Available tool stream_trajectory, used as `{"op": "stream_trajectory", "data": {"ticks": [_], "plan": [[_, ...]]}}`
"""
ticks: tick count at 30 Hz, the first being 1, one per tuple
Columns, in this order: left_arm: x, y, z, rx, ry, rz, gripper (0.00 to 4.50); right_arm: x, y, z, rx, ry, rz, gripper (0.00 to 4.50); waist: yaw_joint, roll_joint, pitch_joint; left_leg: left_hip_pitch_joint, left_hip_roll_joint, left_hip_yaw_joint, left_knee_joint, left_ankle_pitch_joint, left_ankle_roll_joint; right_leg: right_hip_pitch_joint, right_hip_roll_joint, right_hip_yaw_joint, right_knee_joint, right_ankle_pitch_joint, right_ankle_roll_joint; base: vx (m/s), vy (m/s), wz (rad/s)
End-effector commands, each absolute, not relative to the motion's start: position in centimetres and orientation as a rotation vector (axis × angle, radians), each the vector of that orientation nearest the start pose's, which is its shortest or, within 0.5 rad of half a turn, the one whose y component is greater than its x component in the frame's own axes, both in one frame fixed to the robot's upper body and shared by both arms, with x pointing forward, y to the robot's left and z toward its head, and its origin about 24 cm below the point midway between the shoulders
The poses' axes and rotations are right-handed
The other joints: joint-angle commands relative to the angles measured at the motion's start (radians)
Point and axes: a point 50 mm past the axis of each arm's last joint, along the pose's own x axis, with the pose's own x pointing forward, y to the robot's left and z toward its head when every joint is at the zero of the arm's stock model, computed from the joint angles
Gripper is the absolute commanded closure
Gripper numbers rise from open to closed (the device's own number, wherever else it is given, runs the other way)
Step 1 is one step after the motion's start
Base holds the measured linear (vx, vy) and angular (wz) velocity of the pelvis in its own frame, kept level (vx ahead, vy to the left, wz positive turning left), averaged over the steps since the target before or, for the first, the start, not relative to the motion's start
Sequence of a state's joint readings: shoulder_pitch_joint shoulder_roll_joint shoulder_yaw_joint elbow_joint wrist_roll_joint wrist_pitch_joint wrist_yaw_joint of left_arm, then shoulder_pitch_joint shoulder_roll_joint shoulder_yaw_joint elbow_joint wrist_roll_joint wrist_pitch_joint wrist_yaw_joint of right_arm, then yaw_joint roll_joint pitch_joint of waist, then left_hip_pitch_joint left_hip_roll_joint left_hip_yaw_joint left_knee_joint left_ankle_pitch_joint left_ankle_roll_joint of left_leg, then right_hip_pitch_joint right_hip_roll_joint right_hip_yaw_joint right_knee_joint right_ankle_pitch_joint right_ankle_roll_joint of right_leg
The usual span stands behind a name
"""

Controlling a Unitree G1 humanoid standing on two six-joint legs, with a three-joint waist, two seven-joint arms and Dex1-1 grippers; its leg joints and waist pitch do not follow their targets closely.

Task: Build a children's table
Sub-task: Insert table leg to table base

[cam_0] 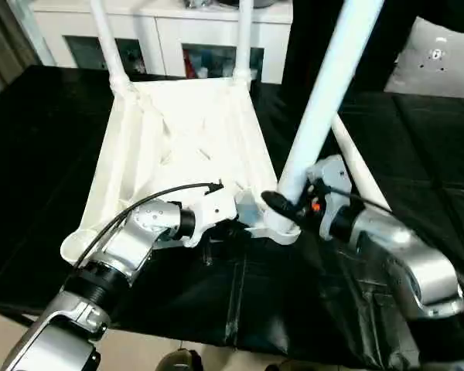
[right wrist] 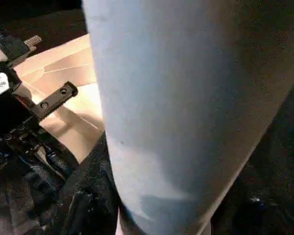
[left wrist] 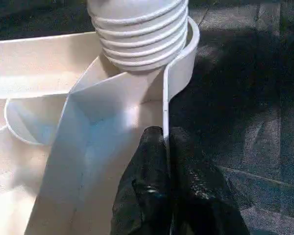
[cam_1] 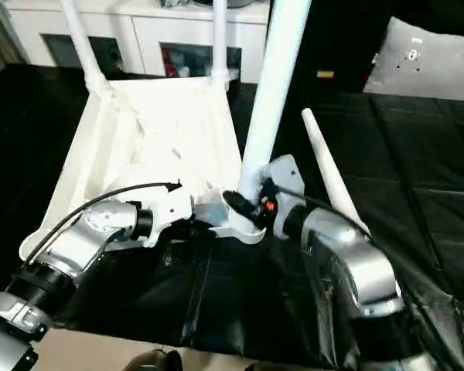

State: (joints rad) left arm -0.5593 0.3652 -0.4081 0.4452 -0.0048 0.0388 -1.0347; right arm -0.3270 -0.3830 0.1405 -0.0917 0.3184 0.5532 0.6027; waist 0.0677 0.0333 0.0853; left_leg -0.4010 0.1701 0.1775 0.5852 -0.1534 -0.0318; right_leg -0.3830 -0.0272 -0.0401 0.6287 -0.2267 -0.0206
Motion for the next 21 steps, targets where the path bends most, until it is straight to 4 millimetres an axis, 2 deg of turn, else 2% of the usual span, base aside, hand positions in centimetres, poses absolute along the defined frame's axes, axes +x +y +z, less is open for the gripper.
{"op": "stream_trajectory", "data": {"ticks": [1, 7, 11, 14, 16, 19, 21], "plan": [[30.6, 10.1, 5.6, 0.527, 0.275, -1.344, 4.5, 28.7, -13.9, 7.8, -0.096, 0.353, 0.806, 2.59, 0.006, -0.024, -0.055, 0.027, 0.064, -0.026, -0.063, -0.177, 0.042, 0.03, -0.123, 0.057, -0.096, -0.222, -0.15, 0.0, 0.0, 0.0], [31.4, 10.7, 5.5, 0.553, 0.311, -1.314, 4.5, 28.4, -14.5, 7.5, -0.097, 0.407, 0.842, 2.59, 0.005, -0.029, -0.053, 0.031, 0.067, -0.028, -0.069, -0.216, 0.025, 0.027, -0.123, 0.058, -0.099, -0.253, -0.15, 0.0, 0.0, 0.0], [31.5, 10.8, 5.6, 0.55, 0.312, -1.316, 4.5, 28.5, -14.9, 7.5, -0.097, 0.407, 0.835, 2.59, 0.005, -0.031, -0.049, 0.034, 0.067, -0.031, -0.072, -0.261, 0.005, 0.025, -0.128, 0.06, -0.108, -0.34, -0.143, 0.0, 0.0, 0.0], [31.6, 10.9, 5.7, 0.549, 0.313, -1.324, 4.5, 28.6, -15.1, 7.6, -0.092, 0.404, 0.823, 2.59, 0.003, -0.031, -0.049, 0.036, 0.068, -0.033, -0.074, -0.28, -0.004, 0.025, -0.128, 0.06, -0.109, -0.368, -0.14, 0.0, 0.0, 0.0], [31.6, 10.9, 5.7, 0.55, 0.313, -1.335, 4.5, 28.7, -15.2, 7.6, -0.091, 0.401, 0.813, 2.59, 0.003, -0.033, -0.05, 0.036, 0.068, -0.033, -0.073, -0.275, -0.003, 0.025, -0.128, 0.061, -0.11, -0.354, -0.145, 0.0, 0.0, 0.0], [31.2, 10.7, 5.8, 0.541, 0.309, -1.393, 4.5, 28.9, -15.4, 7.6, -0.078, 0.393, 0.797, 2.59, 0.004, -0.029, -0.054, 0.035, 0.068, -0.032, -0.072, -0.252, 0.003, 0.027, -0.127, 0.061, -0.103, -0.29, -0.161, 0.0, 0.0, 0.0], [31.0, 10.6, 5.9, 0.538, 0.309, -1.413, 4.5, 29.1, -15.4, 7.5, -0.071, 0.39, 0.796, 2.59, 0.005, -0.031, -0.058, 0.033, 0.068, -0.029, -0.069, -0.228, 0.011, 0.03, -0.127, 0.061, -0.1, -0.238, -0.175, 0.0, 0.0, 0.0]]}}
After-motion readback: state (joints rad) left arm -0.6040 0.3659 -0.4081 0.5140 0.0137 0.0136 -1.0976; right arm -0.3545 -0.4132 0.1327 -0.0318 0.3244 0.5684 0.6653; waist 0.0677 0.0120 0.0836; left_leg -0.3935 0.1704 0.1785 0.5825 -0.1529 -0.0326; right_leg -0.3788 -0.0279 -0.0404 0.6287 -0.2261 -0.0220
